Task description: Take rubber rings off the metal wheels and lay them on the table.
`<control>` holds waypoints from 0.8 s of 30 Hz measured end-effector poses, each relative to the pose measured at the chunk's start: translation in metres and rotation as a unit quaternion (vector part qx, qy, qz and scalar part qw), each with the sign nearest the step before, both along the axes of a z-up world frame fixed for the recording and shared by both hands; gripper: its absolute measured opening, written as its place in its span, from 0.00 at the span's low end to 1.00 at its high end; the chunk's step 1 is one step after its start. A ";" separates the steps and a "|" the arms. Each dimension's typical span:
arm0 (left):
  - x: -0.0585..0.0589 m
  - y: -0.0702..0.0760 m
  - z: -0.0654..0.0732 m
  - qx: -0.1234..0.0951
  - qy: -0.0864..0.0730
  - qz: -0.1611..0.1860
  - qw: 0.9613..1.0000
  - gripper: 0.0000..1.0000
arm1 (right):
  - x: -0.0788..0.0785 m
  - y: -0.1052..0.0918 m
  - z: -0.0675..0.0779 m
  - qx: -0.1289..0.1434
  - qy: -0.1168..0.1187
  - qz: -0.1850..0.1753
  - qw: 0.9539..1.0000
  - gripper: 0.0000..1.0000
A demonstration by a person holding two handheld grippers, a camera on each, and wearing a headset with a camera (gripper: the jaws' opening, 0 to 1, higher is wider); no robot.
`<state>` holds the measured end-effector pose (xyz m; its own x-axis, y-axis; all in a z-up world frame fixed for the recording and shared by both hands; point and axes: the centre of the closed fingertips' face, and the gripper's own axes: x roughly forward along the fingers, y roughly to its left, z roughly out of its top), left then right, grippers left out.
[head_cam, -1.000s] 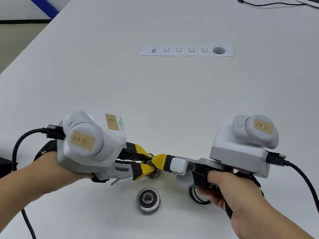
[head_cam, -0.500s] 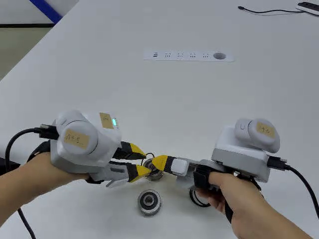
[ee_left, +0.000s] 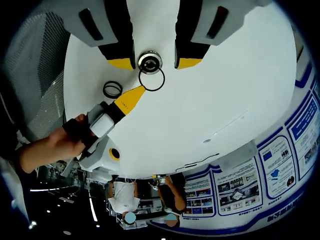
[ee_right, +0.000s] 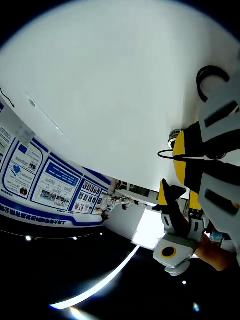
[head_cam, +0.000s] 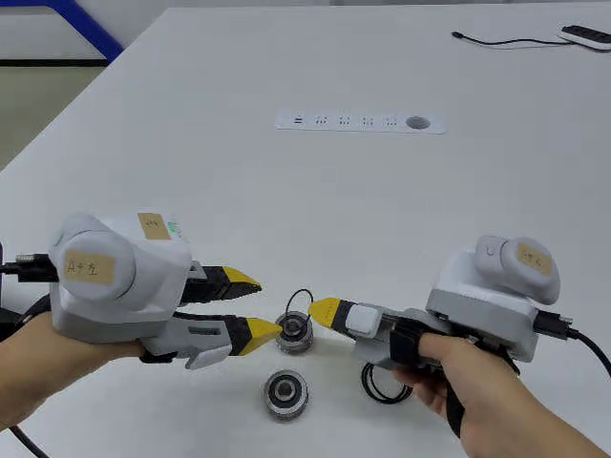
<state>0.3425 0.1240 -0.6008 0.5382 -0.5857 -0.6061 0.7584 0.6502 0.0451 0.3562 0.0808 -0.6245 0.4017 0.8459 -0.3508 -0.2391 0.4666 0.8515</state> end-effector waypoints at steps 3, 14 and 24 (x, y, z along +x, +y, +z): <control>-0.001 -0.003 0.006 -0.014 -0.005 0.007 1.000 0.36 | -0.002 -0.009 0.000 -0.003 0.001 -0.008 1.000 0.02; -0.008 -0.003 0.013 -0.012 -0.027 0.016 0.999 0.45 | -0.014 -0.037 -0.006 0.001 0.026 -0.049 0.998 0.02; -0.016 -0.003 0.011 -0.018 -0.032 0.026 0.999 0.46 | -0.027 -0.058 -0.017 -0.017 0.036 -0.064 0.997 0.02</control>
